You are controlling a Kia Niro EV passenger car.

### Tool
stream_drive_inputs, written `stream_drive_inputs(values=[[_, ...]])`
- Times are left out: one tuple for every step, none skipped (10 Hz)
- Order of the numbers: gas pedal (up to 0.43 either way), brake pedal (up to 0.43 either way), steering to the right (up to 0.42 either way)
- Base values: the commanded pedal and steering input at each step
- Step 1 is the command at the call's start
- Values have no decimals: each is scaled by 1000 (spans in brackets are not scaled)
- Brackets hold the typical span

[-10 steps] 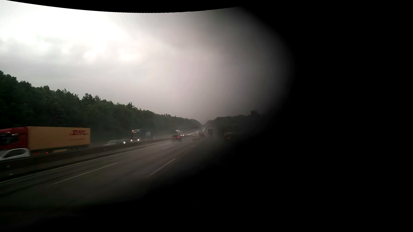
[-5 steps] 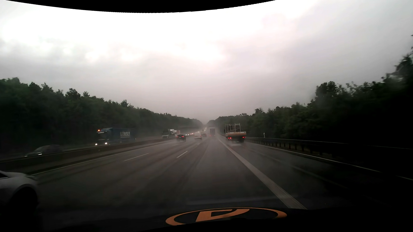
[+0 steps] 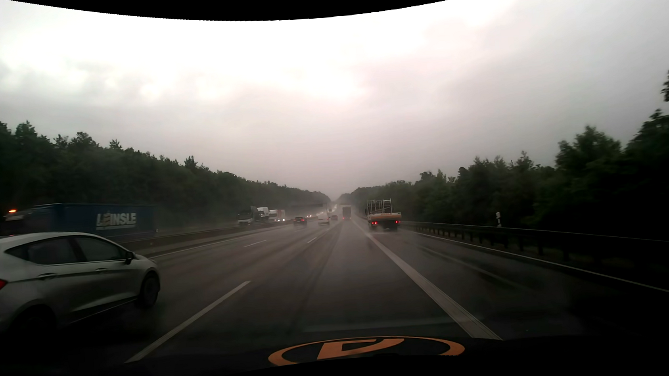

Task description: Follow the waypoints while adhering to traffic rules and regulations

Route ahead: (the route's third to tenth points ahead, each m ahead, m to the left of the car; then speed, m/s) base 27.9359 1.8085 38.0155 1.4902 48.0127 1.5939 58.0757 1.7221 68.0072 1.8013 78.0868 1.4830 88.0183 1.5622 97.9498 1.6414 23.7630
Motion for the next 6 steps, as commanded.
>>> stream_drive_inputs(values=[[8, 0, -2], [8, 0, -2], [8, 0, -2], [20, 0, 0], [20, 0, 0], [20, 0, 0]])
